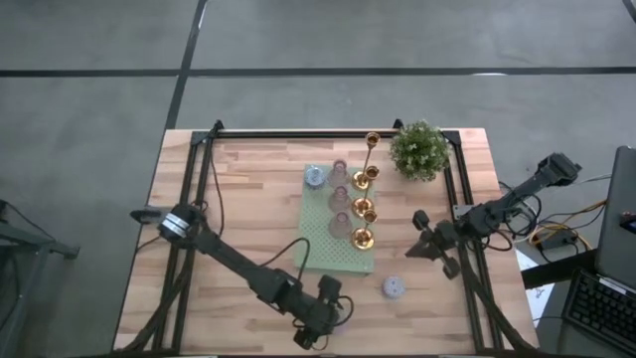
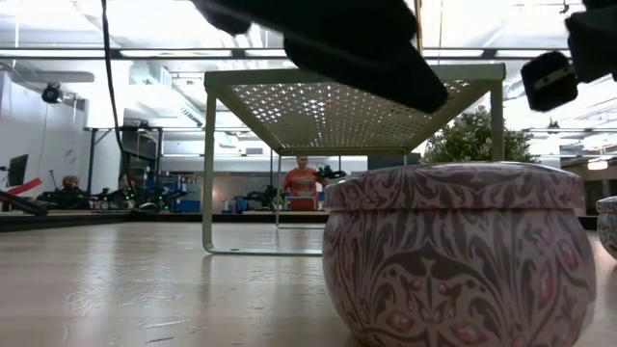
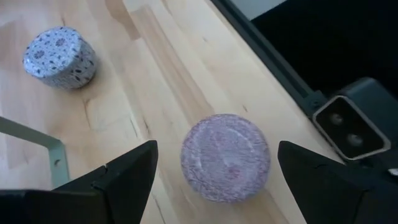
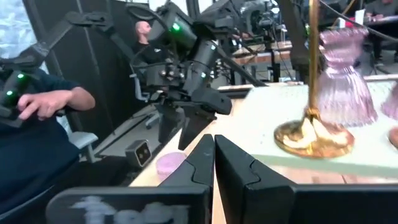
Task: Pick & Place candle stick holders
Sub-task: Put the purple patterned scented candle on the shelf aligned with the other blue patterned scented candle
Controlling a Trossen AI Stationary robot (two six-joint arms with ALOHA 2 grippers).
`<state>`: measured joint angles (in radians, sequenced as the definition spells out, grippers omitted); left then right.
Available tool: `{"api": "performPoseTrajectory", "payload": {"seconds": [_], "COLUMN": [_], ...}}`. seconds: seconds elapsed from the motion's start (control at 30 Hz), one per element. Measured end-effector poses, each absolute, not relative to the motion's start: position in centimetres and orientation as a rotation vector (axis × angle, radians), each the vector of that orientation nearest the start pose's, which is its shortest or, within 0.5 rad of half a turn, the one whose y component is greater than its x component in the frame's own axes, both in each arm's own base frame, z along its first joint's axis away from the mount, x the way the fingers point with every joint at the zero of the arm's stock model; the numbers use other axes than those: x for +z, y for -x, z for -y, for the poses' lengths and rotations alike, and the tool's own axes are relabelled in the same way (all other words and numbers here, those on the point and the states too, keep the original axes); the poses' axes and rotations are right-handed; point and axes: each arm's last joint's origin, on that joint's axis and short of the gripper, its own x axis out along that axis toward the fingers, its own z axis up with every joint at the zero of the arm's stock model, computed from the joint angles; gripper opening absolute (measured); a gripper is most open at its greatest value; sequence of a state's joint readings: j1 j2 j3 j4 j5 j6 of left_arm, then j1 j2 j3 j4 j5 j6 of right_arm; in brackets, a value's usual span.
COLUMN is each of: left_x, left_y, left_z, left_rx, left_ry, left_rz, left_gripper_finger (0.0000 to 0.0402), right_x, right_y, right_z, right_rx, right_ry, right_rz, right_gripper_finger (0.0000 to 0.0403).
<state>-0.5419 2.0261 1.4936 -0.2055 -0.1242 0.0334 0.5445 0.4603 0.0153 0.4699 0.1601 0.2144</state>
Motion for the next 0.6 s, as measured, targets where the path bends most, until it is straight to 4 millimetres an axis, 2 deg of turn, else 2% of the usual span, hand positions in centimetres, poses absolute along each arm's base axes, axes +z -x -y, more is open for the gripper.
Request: {"api": "performPoseTrajectory", "payload": {"seconds": [0.3, 0.6], "left_x": [18.5, 17.5], "left_y": [-39.3, -40.0], "left_z": [22.6, 22.4], "left_rx": [-0.465, -0.516], "left_ry": [-0.269, -0.297], "left_rz": [-0.734, -0.715], "left_gripper_finger": [0.0334, 0.0334], "right_x": [16.9, 16.9], "right_y": [-11.2, -11.2], "right_z": [-5.9, -5.8], "right_rx": [0.341, 0.314], "right_ry": [-0.222, -0.211], "right_rz": [-0.026, -0.024], "right_gripper_finger": [0.0008, 0.0008]}}
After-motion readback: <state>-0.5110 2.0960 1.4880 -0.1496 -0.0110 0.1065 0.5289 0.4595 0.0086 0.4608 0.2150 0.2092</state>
